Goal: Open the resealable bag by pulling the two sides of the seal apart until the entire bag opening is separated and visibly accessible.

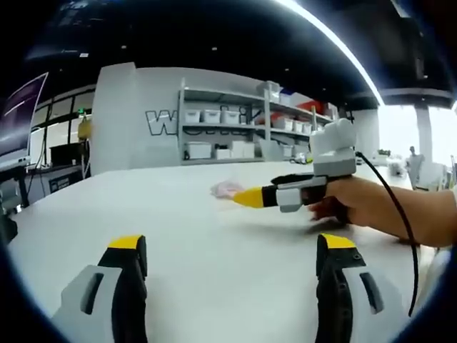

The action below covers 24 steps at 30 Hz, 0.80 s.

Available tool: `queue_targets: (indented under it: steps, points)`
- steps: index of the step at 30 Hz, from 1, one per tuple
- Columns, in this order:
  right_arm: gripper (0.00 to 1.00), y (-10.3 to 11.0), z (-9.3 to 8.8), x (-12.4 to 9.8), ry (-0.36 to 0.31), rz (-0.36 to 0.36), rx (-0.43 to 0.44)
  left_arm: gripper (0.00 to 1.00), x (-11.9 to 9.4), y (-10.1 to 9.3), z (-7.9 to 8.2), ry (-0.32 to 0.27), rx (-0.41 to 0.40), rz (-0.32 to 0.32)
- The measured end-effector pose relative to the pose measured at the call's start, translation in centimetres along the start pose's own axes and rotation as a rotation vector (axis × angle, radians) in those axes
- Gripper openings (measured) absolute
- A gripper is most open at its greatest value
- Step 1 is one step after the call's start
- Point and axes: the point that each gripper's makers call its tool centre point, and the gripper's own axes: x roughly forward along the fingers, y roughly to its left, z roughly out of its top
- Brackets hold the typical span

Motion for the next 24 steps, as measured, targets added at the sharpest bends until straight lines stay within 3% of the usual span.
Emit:
queue_targets:
  steps: [24]
  points:
    - [0.86, 0.3, 0.4, -1.3, -0.015, 0.002, 0.009, 0.95, -0.3, -0.2, -0.2, 0.008, -0.001, -0.006]
